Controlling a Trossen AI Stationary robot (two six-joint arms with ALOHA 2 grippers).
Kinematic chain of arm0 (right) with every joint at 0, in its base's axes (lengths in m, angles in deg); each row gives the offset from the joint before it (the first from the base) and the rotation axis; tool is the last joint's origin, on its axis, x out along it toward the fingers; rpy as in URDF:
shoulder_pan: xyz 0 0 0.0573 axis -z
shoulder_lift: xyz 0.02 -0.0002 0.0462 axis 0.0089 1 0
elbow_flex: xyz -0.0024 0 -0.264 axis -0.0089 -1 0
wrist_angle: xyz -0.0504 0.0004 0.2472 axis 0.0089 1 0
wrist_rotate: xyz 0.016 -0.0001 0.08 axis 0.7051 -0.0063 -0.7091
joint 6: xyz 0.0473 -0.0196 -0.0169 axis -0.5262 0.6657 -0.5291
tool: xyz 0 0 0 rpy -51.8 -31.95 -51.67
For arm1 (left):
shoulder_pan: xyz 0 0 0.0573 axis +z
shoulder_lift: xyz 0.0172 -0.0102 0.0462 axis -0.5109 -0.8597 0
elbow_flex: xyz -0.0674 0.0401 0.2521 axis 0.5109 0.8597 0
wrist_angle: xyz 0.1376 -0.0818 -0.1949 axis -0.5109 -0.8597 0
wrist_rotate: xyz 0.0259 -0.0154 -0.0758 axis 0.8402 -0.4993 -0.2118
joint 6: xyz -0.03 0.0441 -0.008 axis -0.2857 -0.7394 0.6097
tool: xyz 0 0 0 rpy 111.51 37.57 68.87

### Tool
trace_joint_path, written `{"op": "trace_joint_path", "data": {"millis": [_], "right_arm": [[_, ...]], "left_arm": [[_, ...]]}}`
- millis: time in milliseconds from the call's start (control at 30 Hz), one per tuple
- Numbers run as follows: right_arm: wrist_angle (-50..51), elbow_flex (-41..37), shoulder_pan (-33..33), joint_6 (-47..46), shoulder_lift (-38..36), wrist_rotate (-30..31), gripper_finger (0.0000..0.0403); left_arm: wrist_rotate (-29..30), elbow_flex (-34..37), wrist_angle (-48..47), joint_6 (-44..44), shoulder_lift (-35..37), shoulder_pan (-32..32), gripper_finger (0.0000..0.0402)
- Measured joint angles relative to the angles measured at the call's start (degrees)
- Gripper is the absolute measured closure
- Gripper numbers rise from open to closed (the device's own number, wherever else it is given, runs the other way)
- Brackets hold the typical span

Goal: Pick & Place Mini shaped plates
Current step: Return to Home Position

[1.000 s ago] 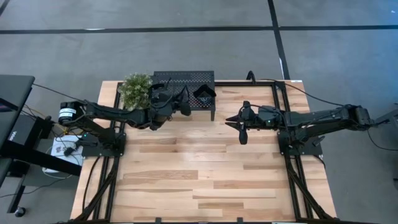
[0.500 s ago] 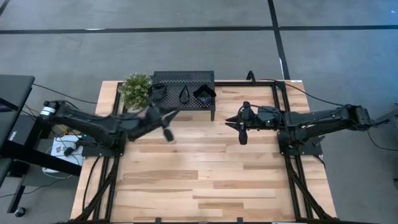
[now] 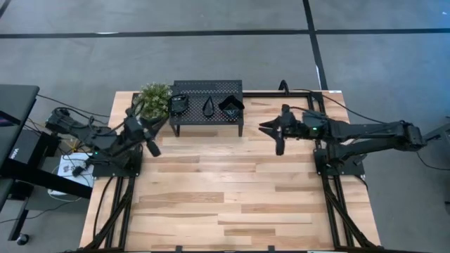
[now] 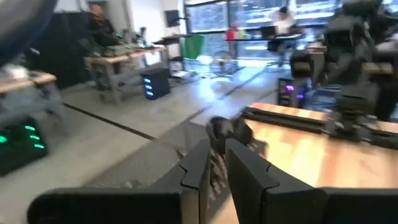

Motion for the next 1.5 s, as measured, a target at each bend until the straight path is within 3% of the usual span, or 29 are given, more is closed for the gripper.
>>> {"op": "trace_joint_path", "data": {"millis": [200,500,700,933,1300,1500], "right_arm": [[7.54,-1.05,-5.98,0.2,-8.26,-0.04,0.0332],[1.2,-15.56,-12.07,4.78,-30.04,0.02,0.0332],[4.16,-23.12,-12.11,4.56,-48.24,0.02,0.0332],[3.31,-25.5,-11.57,4.56,-46.8,1.15,0.0332],[-8.37,-33.51,-11.62,6.01,-48.13,-0.02,0.0332],[-9.51,-34.59,-11.72,3.24,-48.13,-0.24,0.0332]], "left_arm": [[-3.24,10.62,-0.54,5.94,13.53,-3.25,0.0349],[-4.7,20.53,-0.43,7.01,33.21,-5.59,0.0349],[-3.39,21.22,-0.29,5.94,32.49,-5.68,0.0349],[-6.7,21.45,-0.43,7.3,32.89,-5.7,0.0349],[-4.15,29.06,6.98,7.25,33.41,-5.66,0.0349],[-3.99,32.82,11.62,7.1,33.45,-5.66,0.0349]]}}
